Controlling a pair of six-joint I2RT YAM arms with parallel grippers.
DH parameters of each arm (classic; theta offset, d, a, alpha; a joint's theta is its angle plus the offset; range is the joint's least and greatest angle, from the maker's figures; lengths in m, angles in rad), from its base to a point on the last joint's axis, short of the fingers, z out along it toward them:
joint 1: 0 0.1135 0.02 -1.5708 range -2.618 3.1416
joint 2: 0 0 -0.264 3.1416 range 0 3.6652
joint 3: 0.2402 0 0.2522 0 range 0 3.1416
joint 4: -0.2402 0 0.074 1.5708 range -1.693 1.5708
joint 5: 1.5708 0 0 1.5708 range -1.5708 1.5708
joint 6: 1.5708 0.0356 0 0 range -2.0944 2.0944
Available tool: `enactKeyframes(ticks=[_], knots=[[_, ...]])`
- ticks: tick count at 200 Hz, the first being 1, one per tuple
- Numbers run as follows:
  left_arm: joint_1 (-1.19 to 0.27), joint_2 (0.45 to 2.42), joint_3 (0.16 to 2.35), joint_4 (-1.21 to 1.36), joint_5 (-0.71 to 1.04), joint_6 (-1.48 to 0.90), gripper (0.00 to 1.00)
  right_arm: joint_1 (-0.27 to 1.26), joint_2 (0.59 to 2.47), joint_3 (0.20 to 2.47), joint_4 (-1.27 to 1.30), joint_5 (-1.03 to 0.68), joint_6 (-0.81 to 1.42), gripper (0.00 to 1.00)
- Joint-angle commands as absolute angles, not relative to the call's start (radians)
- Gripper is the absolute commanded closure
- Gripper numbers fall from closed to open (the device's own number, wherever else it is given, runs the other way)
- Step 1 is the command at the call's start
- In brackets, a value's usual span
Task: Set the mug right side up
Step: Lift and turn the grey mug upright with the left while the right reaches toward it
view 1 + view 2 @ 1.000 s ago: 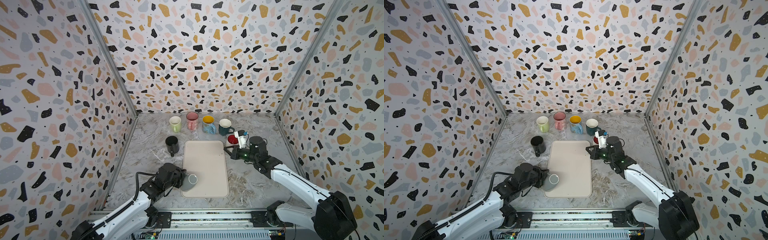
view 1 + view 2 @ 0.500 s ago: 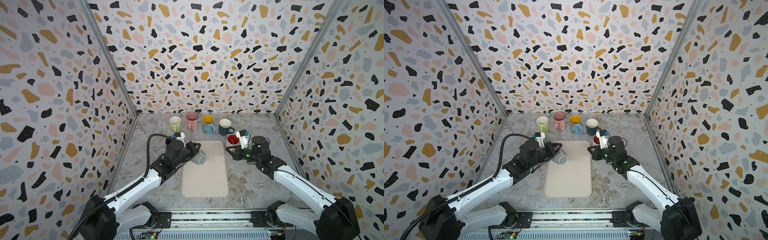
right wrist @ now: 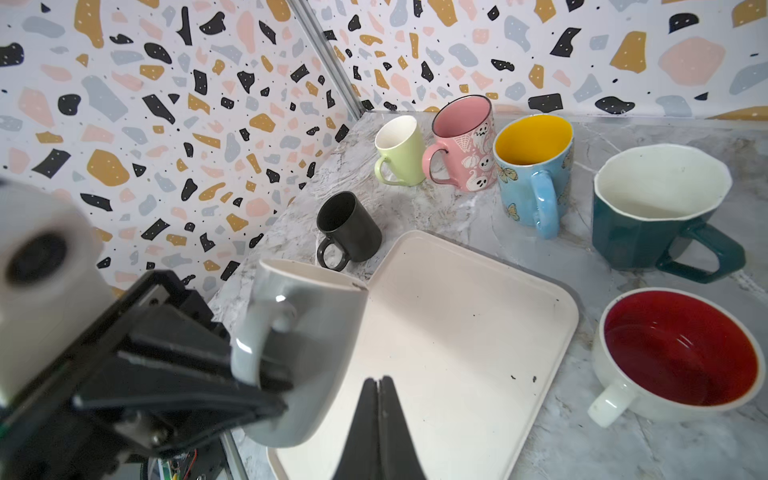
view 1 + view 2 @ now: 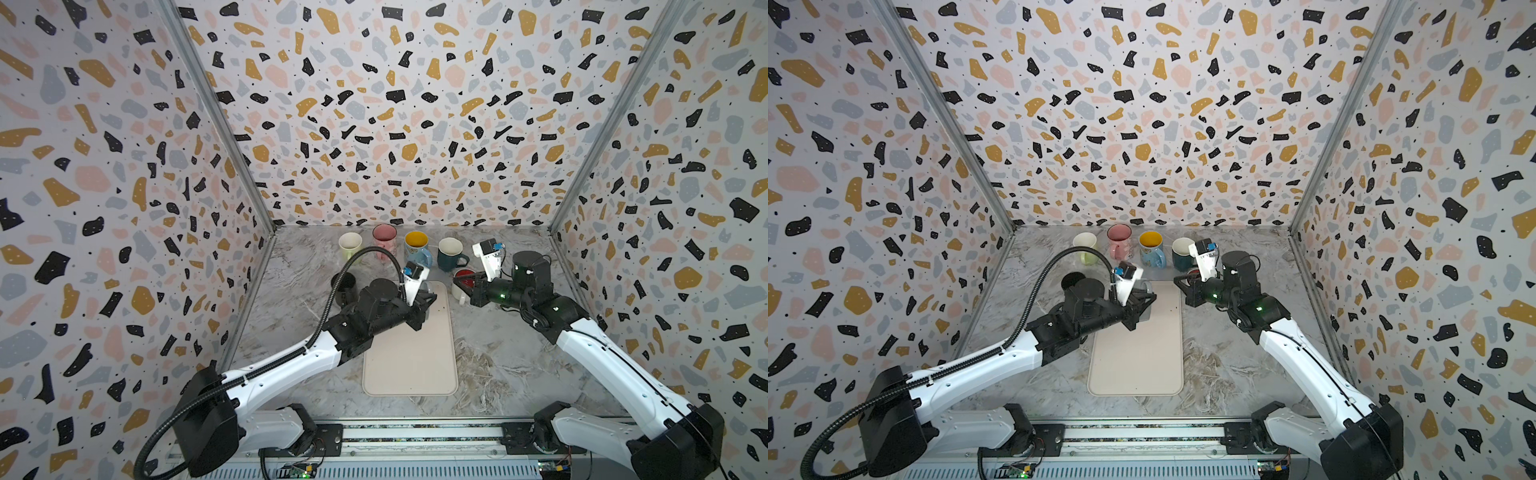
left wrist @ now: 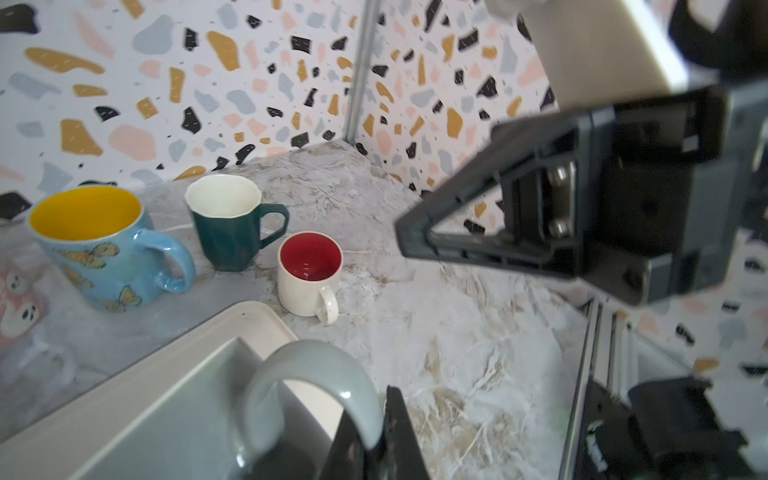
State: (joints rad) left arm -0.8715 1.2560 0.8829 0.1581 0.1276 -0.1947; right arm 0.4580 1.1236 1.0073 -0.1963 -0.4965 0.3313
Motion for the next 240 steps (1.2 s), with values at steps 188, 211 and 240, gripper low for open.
enactKeyframes(ticks=[188, 211, 240], knots=[[-1.038, 1.272, 0.776, 0.528, -0.166, 0.288, 1.00, 0.591, 1.175, 1.062, -0.305, -0.621, 0.382, 0.74], [-1.046, 1.270, 0.778, 0.531, -0.179, 0.284, 1.00, 0.595, 1.177, 1.052, -0.292, -0.620, 0.397, 0.74], [-1.057, 1.265, 0.773, 0.542, -0.190, 0.284, 1.00, 0.594, 1.183, 1.045, -0.286, -0.611, 0.405, 0.75]])
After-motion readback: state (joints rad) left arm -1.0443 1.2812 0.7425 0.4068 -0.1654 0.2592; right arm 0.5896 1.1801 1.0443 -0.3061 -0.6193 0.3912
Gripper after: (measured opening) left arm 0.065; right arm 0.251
